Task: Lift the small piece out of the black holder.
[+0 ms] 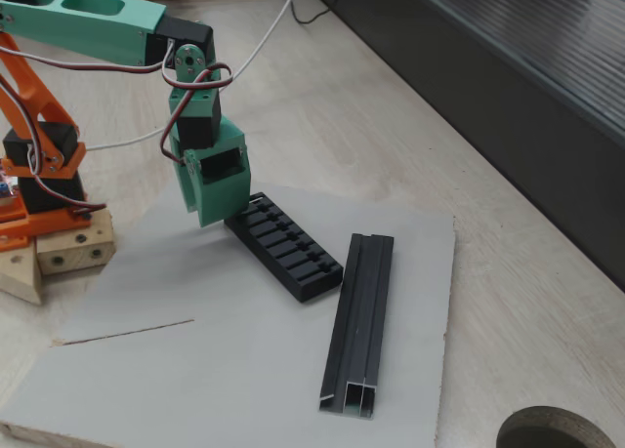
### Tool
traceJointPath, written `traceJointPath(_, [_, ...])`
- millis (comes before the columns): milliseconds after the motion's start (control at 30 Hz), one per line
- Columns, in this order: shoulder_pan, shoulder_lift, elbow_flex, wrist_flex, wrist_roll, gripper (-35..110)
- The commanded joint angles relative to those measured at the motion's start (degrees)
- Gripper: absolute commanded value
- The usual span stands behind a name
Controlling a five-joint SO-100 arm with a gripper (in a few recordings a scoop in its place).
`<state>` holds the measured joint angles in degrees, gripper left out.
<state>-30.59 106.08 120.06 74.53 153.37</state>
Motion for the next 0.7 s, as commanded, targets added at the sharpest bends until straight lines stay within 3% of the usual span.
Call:
traceJointPath(0, [-0.3,2.0,-0.4,0.4,0.4,26])
traceJointPath(667, [-0.5,3.3,-0.4,-0.1,0.4,25])
